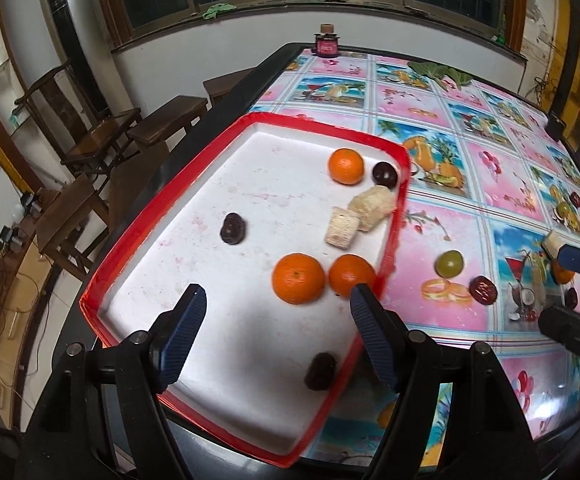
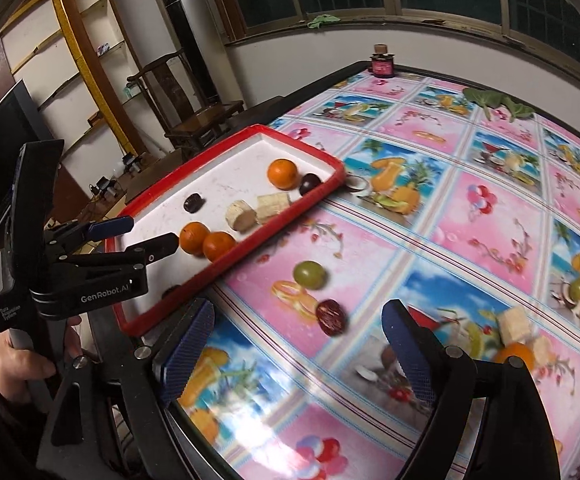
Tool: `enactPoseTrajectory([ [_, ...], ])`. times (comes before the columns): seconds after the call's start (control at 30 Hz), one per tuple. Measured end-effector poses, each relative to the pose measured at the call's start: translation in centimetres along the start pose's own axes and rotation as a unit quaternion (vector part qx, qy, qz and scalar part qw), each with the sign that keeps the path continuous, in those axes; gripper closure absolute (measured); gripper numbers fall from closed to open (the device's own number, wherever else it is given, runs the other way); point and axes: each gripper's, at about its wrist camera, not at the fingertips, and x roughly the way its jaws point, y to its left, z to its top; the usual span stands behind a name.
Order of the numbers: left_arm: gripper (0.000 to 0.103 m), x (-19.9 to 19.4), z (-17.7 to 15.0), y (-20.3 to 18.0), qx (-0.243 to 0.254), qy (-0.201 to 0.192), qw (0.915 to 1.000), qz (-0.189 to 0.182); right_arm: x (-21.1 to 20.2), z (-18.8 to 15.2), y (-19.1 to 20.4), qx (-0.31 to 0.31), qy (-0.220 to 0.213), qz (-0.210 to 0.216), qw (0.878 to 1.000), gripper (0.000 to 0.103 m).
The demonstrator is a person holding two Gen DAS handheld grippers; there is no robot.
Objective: Organize fruits
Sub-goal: 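Move the left tool to a dark red date while the right tool reaches a tangerine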
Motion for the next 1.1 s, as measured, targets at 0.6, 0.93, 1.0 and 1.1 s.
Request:
enactPoseTrajectory([
  [0.6, 0.024, -1.1, -1.2, -3.8, 0.023, 0.018, 0.9935, -0.110, -4.4, -4.1, -8.4, 0.051, -0.002, -0.061, 0.997, 0.015],
  [0.93, 0.024, 1.1, -2.2, -10.8, 0.062, 0.065, 0.9718, -0.218, -4.2, -5.6, -11.5, 0.067, 0.011, -0.081, 0.994, 0.015],
  [1.0, 0.024, 1.8, -2.4, -11.4, 0.056, 0.072, 0.9693, -0.228, -4.0, -5.4, -12.1, 0.069, 0.015, -0.091, 0.993, 0.017],
  [1.1, 0.026, 2.3, -2.1, -12.0, 0.052, 0.067, 0.9697, -0.229, -3.4, -5.2, -12.5, 0.071, 0.021, -0.100, 0.992, 0.025],
])
